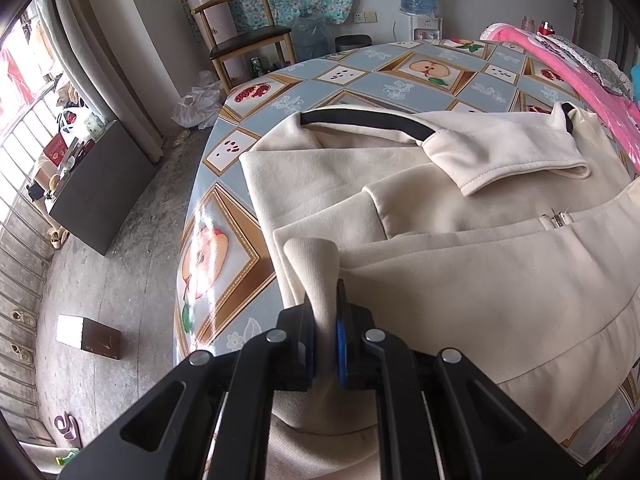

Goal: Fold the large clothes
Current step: 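Lift the ribbed cuff with both tools, raising the jacket's lower section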

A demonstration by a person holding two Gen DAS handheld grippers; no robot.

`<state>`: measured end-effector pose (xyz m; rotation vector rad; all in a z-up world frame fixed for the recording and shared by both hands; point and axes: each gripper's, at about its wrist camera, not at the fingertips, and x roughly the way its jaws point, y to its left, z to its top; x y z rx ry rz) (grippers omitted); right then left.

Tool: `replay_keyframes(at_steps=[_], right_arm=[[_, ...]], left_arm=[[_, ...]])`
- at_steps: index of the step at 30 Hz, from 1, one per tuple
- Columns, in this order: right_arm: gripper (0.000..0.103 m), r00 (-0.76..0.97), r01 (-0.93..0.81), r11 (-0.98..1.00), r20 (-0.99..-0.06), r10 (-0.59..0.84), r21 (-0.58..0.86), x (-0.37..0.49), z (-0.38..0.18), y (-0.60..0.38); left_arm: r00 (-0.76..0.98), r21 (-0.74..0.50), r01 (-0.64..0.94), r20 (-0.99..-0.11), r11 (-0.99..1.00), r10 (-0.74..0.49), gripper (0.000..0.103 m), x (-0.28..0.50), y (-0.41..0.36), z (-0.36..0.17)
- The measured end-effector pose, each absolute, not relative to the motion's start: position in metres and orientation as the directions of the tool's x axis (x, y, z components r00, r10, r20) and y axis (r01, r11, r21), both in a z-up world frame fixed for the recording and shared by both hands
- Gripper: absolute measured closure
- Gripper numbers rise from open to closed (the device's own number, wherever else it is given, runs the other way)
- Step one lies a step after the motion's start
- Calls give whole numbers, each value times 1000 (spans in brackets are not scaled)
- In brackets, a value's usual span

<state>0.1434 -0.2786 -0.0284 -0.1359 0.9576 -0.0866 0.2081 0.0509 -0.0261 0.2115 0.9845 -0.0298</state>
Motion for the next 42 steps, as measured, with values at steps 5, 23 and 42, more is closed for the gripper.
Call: replay_keyframes(at_steps=[5, 23, 42], right_arm=[[95, 575, 18, 987, -806, -141, -160, 142, -28, -280], [96, 663, 49, 976, -723, -192, -214, 117, 10, -268], [97, 802, 107, 976, -564, -198, -191, 110, 76, -264]], left_arm=[[558, 158, 119, -827, 980, 66, 95, 208, 52, -25], [632, 183, 109, -771, 977, 74, 95, 193, 49, 3], [802, 120, 91, -598, 989, -2, 96, 171, 67, 88]])
